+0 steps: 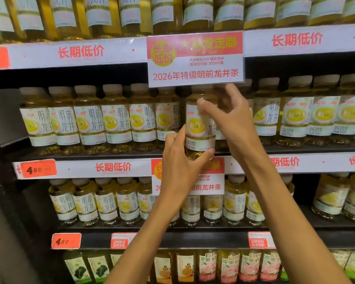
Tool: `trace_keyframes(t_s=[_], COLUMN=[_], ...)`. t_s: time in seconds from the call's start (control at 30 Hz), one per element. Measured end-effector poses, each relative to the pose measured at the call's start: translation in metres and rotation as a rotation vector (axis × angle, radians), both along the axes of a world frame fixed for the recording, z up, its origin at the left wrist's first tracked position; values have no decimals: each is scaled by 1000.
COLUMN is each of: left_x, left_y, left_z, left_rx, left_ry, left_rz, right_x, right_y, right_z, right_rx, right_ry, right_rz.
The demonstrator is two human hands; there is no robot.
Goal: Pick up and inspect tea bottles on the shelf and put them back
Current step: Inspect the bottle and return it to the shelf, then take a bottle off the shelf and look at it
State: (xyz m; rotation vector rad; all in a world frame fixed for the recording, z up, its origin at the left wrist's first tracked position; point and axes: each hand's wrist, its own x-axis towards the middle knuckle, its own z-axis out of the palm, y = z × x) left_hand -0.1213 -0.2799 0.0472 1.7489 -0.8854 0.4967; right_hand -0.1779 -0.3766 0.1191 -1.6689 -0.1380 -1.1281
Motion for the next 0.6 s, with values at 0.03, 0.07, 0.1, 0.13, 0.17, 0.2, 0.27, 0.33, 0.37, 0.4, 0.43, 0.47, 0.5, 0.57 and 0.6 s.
trace_keyframes(t_s=[0.03,0.07,0.1,0.13,0.17,0.2,0.27,0.33,0.37,0.4,0.43,0.47,0.5,0.57,0.6], left_x=[2,4,5,6,6,6,6,7,8,9,9,9,8,7,7], left_y=[1,2,2,2,1,0,-2,-4,-5,-5,-6,-6,-7,-10,-11], left_z=[0,0,1,1,1,1,0,0,0,0,0,1,0,0,0], left_rx=[-2,-8,-19,-35,-56,-77,-102,-74,-40,-5,20,33,38,40,41], left_ry=[14,30,50,72,91,101,99,77,56,34,15,2,-10,-28,-34], left_rz=[-2,-4,-5,-6,-6,-1,25,71,101,131,156,177,193,219,232], right_x=[-1,-2,-2,-2,-1,1,5,9,12,13,15,16,18,22,24], right_y=[-4,-6,-8,-10,-10,-11,-13,-15,-16,-18,-19,-21,-21,-23,-23], right_z=[0,0,0,-1,-2,-4,-9,-15,-18,-20,-21,-21,-20,-20,-20], right_rx=[-42,-74,-104,-133,-155,-158,-142,-205,-259,-300,-323,-333,-342,-369,-387], right_ry=[15,24,27,23,13,-4,-28,-2,26,51,67,73,75,79,78], right_rz=[11,26,30,11,-23,-62,-136,-239,-299,-347,-376,-391,-401,-438,-468])
